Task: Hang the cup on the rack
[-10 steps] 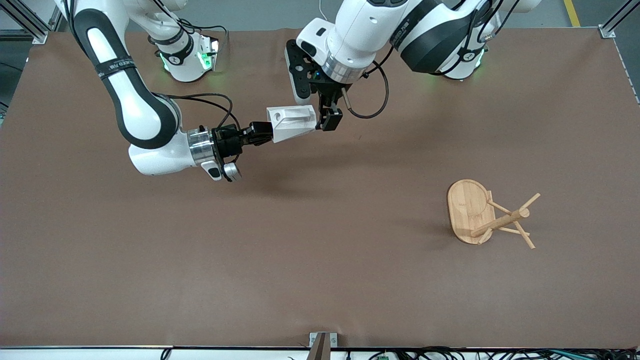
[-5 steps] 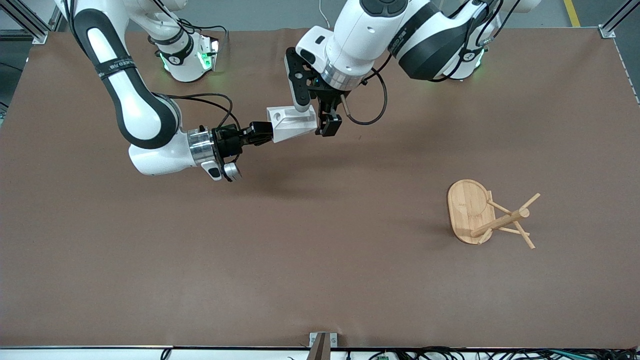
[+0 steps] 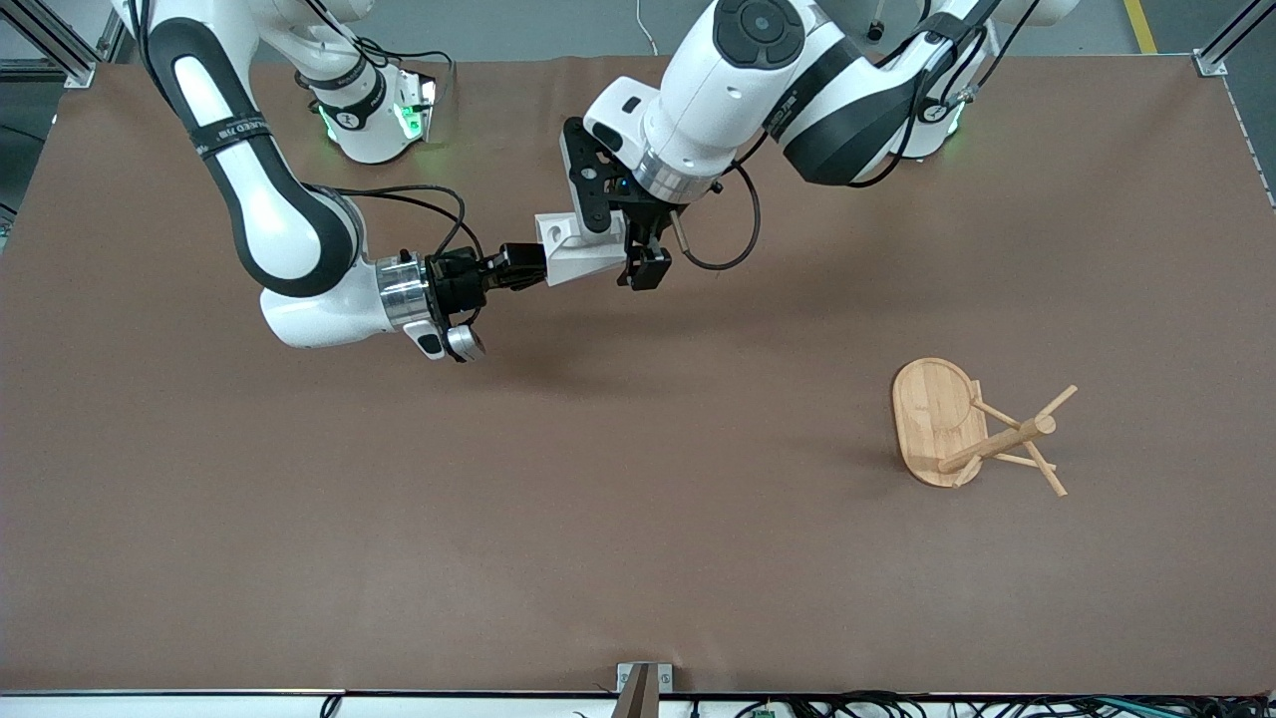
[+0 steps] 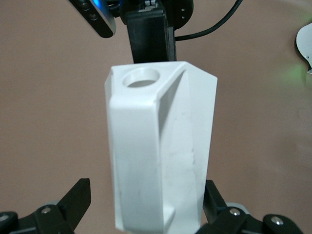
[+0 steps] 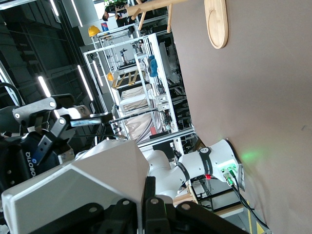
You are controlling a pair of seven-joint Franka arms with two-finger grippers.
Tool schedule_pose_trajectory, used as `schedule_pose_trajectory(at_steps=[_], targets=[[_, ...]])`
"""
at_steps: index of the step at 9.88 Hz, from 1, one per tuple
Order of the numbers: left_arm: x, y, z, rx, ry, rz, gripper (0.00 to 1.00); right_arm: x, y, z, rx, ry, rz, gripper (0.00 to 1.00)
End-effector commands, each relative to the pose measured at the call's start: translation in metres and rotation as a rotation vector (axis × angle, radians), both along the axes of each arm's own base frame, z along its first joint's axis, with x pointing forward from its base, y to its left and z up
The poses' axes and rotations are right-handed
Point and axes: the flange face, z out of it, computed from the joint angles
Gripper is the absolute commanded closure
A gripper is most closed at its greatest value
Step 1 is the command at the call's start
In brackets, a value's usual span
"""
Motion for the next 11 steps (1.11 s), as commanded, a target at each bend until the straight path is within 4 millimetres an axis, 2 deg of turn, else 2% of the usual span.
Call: schedule_pose_trajectory(at_steps=[1,2,3,4,5,6,7,8,9,11], targets=[[-0.001,-0.013,-0.025,0.024,-0.014,-0.047,0.16,-0.008,0.004,0.006,0.037,-0.006,-0.004,0.98],[-0.002,-0.014,-0.024,0.030,-0.026,-0.055,0.44,-0.008,0.004,0.005,0.037,-0.004,-0.004,0.98],[-0.002,-0.014,-0.023,0.032,-0.031,-0.055,0.66,-0.007,0.004,0.006,0.037,-0.006,-0.004,0.98],[-0.001,-0.013,-0.022,0.032,-0.035,-0.057,0.81,-0.008,0.004,0.006,0.037,-0.006,-0.004,0.98],[-0.002,-0.013,-0.020,0.032,-0.038,-0.060,0.90,-0.007,0.004,0.007,0.037,-0.007,-0.004,0.97],[-0.001,-0.012,-0.019,0.032,-0.039,-0.058,0.93,-0.008,0.004,0.007,0.038,-0.007,-0.003,0.97],[-0.001,-0.011,-0.017,0.032,-0.044,-0.058,0.93,-0.007,0.003,0.007,0.038,0.004,-0.005,0.75],[0.001,-0.009,-0.017,0.032,-0.045,-0.060,0.93,-0.006,0.002,0.007,0.036,0.008,-0.008,0.01],[0.004,-0.006,-0.017,0.031,-0.047,-0.055,0.93,-0.005,-0.001,0.012,0.024,0.029,-0.016,0.00],[0.004,-0.006,-0.017,0.034,-0.045,-0.054,0.94,0.012,-0.019,0.037,-0.042,0.064,-0.029,0.00]])
